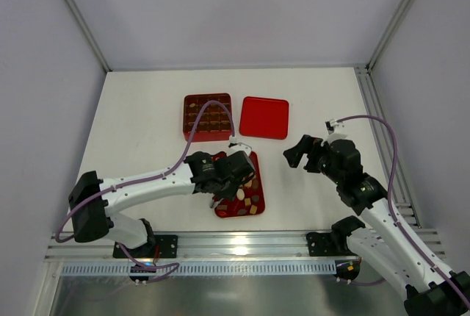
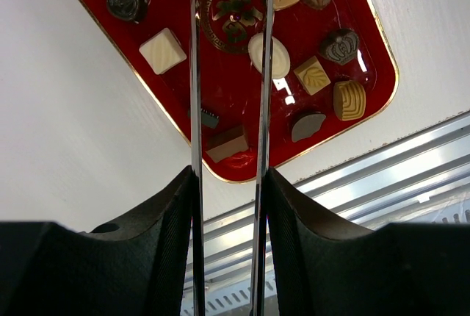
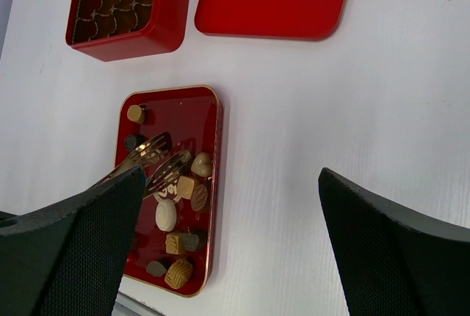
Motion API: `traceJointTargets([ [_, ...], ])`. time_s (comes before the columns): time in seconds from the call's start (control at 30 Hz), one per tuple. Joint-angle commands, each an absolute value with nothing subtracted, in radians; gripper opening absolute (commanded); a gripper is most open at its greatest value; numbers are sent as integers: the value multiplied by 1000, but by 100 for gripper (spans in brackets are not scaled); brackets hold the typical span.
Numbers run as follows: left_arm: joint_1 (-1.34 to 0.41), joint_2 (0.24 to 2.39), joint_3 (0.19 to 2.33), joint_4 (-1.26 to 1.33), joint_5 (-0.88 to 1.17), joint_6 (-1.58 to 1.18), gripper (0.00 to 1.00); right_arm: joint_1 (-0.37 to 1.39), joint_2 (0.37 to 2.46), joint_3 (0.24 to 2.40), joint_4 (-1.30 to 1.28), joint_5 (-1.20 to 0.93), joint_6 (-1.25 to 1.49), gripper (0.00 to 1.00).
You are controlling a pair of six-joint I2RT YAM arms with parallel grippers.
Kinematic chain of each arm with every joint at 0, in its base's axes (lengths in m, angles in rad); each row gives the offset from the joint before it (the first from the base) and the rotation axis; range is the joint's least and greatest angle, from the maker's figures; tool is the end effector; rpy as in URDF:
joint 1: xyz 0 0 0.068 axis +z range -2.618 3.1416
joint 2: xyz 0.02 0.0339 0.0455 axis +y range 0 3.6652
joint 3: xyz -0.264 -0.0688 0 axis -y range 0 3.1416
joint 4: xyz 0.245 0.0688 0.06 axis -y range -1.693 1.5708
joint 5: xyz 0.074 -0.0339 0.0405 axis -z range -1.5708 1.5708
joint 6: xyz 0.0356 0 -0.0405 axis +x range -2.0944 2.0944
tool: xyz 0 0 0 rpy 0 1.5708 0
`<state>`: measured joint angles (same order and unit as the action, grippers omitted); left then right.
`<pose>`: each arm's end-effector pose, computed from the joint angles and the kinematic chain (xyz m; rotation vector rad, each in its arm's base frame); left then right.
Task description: Pack the chocolate
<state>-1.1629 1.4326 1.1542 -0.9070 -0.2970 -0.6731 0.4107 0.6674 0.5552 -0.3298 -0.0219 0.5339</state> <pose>0.1192 -0.2495 0.2652 0.5718 2.6092 -0.1712 0.1481 0.0653 0.2622 0.1130 2.0654 0.6159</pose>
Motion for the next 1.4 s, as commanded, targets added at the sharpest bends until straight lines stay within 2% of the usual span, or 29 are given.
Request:
traceJointTargets([
  [0.0,-1167,1417,1154,-903,-337,-681,42,413,655,554,-298,-14,549,100],
  [0.53,-1167,1445,1167,-874,-272,-646,39,413,638,548,-304,-11,551,100],
  [1.0,-1166,1444,1196,-910,-301,-637,30,413,641,541,-296,-12,551,100],
  [1.37,-1151,1397,1243,-950,-318,-624,29,414,641,543,-298,-14,551,100],
])
